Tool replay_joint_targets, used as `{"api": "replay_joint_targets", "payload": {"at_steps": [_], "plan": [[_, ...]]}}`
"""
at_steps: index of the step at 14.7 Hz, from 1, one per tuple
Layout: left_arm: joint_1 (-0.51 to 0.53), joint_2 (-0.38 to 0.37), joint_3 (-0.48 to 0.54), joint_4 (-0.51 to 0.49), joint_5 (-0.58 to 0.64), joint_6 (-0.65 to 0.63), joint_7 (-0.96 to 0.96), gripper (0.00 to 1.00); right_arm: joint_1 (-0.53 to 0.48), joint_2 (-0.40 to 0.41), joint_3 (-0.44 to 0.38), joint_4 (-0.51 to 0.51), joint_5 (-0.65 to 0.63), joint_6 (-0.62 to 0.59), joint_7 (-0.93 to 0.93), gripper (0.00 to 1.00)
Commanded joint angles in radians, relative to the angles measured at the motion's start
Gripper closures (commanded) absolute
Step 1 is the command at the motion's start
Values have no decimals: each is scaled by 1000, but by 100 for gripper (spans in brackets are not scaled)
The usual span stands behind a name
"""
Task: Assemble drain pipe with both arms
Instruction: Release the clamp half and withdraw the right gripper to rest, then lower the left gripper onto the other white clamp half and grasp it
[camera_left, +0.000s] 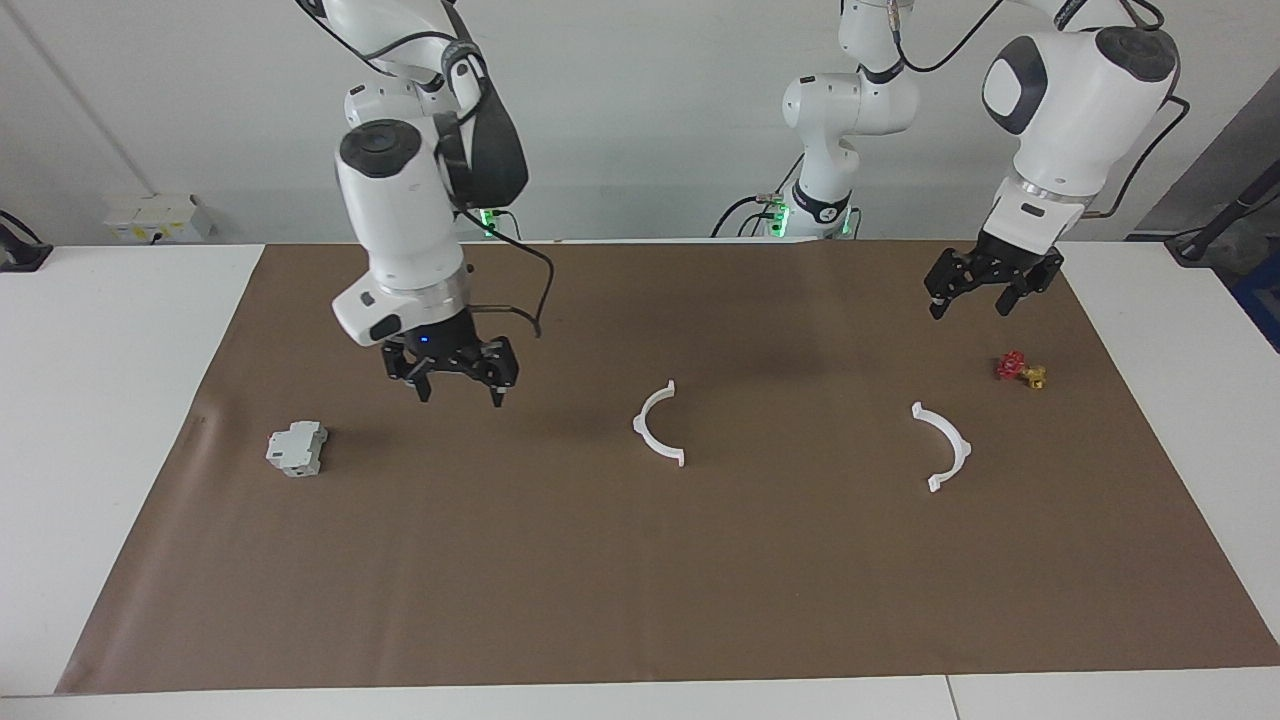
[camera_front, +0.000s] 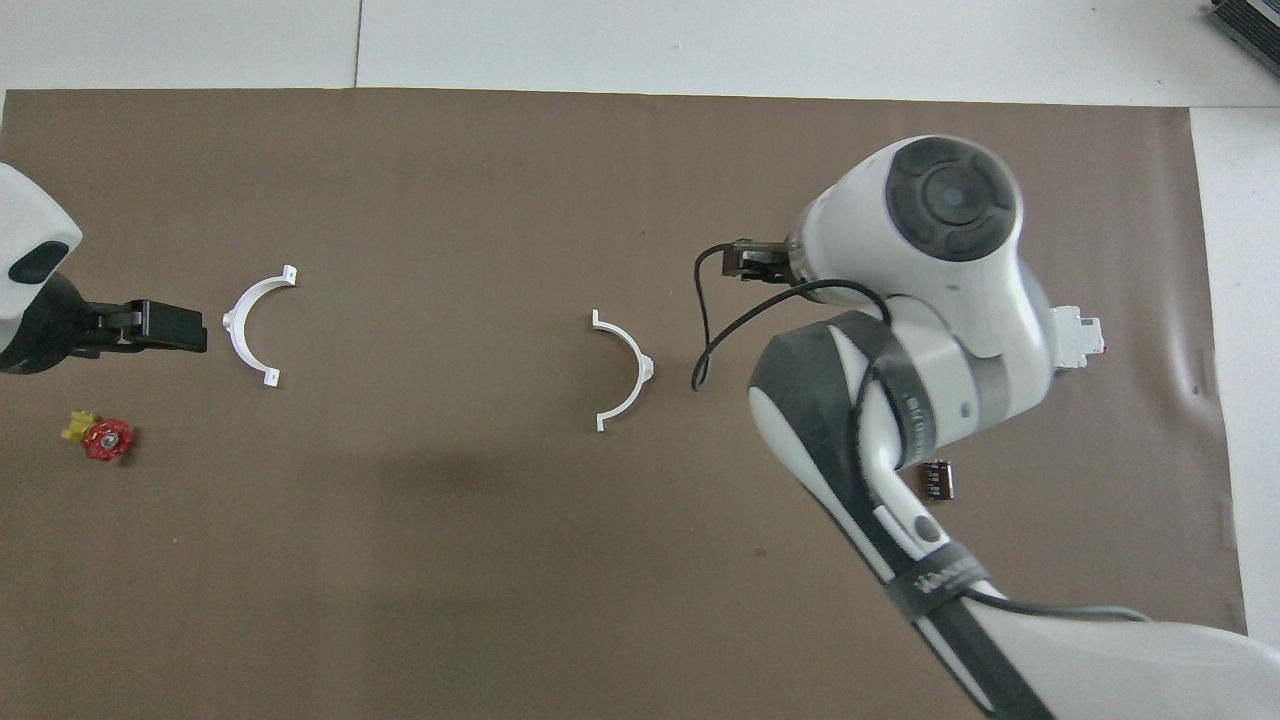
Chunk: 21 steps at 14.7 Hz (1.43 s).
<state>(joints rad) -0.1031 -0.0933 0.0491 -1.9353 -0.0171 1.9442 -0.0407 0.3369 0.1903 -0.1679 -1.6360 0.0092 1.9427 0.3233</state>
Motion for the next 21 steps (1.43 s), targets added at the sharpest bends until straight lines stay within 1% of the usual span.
{"api": "replay_joint_targets", "payload": {"at_steps": [1, 3, 6, 8, 10, 12, 14, 16, 17, 18, 19, 20, 21], "plan": [[-3, 18, 8, -120, -1, 157, 1, 0, -90, -89, 18, -19, -5, -114, -36, 0], [3, 43, 12, -164, -1, 235, -1, 0, -142, -139, 18, -19, -3, -200, -41, 0], [6, 85, 35, -204, -1, 341, -1, 0, -203, -179, 18, -19, -1, -313, -154, 0], [23, 110, 37, -235, -1, 444, 1, 0, -245, -209, 18, -22, -1, -350, -205, 0], [32, 141, 37, -235, -1, 490, 7, 0, -263, -233, 15, -28, -14, -387, -252, 0], [60, 162, 37, -246, -1, 521, 12, 0, -297, -236, 13, -27, -20, -392, -324, 0], [60, 193, 37, -257, -1, 558, -5, 0, -288, -223, 19, 4, -90, -393, -362, 0], [56, 219, 37, -275, -1, 581, -81, 0, -282, -187, 28, 98, -92, -456, -362, 0], [56, 219, 37, -293, -1, 599, -141, 0, -276, -181, 36, 116, -86, -479, -353, 0], [54, 221, 37, -300, -1, 622, -181, 0, -273, -186, 37, 104, -80, -481, -334, 0], [52, 221, 37, -309, -1, 631, -215, 0, -273, -209, 38, 41, -75, -466, -325, 0], [51, 228, 37, -310, -1, 634, -243, 0, -265, -233, 39, 3, -74, -424, -314, 0], [49, 243, 37, -310, -1, 637, -272, 0, -227, -235, 38, -1, -74, -410, -296, 0]]}}
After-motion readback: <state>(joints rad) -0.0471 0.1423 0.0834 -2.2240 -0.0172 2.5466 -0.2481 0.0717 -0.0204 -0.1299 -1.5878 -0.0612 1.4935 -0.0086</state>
